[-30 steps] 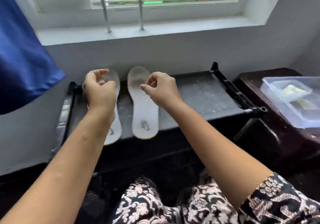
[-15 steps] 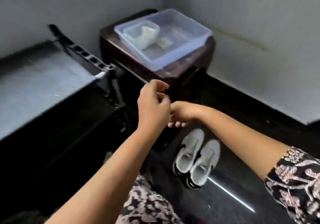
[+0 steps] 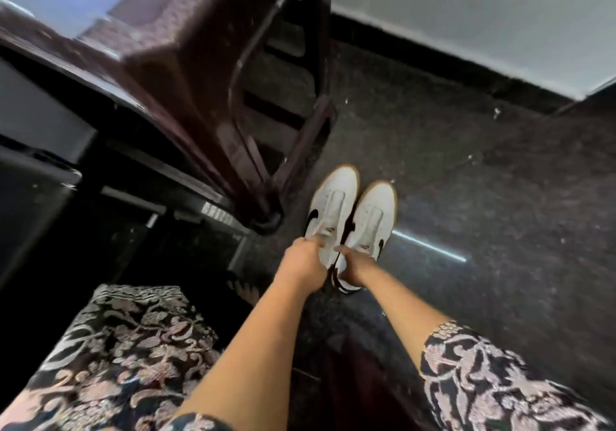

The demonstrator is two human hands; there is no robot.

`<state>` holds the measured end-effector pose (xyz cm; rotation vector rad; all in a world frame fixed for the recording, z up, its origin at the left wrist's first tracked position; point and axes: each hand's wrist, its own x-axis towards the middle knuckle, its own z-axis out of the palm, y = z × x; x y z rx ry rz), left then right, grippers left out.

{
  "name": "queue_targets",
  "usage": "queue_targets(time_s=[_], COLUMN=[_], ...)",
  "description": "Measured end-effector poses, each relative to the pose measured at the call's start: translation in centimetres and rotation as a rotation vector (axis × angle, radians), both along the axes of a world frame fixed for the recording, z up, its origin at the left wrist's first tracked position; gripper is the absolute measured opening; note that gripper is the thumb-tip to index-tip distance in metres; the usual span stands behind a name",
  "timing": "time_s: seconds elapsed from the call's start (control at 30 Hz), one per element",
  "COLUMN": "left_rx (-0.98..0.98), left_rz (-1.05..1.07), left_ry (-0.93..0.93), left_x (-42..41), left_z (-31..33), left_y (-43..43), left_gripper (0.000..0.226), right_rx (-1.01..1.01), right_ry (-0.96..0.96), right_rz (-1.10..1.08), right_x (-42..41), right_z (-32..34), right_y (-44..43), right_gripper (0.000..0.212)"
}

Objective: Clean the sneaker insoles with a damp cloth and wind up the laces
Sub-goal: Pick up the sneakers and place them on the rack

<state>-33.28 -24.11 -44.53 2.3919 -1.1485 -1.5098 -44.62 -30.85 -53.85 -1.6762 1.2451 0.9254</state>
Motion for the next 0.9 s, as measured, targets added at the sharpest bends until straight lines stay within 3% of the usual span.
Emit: queue_targets(time_s=[0.17,0.33,0.5,0.67,0.9], left_rx=[0.037,0.05,0.075,0.066,-0.133], left_rz=[-0.05,-0.079,-0.108,-0.207,-0.331], left_ry=[-0.039,0.002,-0.019,-0.059,-0.198], left_x=[0.7,-0.4,0.0,-0.2,-1.2], left_z=[-1.9,-2.2,-2.6,-2.5,-2.3], left_y=[0.6,1.2,1.4,1.7,1.3], left_gripper=[0.051,0.047,0.056,0.062,0.081], right_rx=[-0.032,-0.215,-0.149,-0.149,-0.288], right_ry=[0.028,0.038,-0.005,0.0,-0.036], right_rz=[0.192,0.23,0.245,0.252,0.377], right_x=[-0.3,-0.1,-0.1,0.4,1.7], right_z=[-2.8,-4.1,-4.2,-1.7,6.7], right_y=[4.1,5.6,4.3,2.8,0.2], right_gripper=[0.07,0.053,0.043,0.043,0.055])
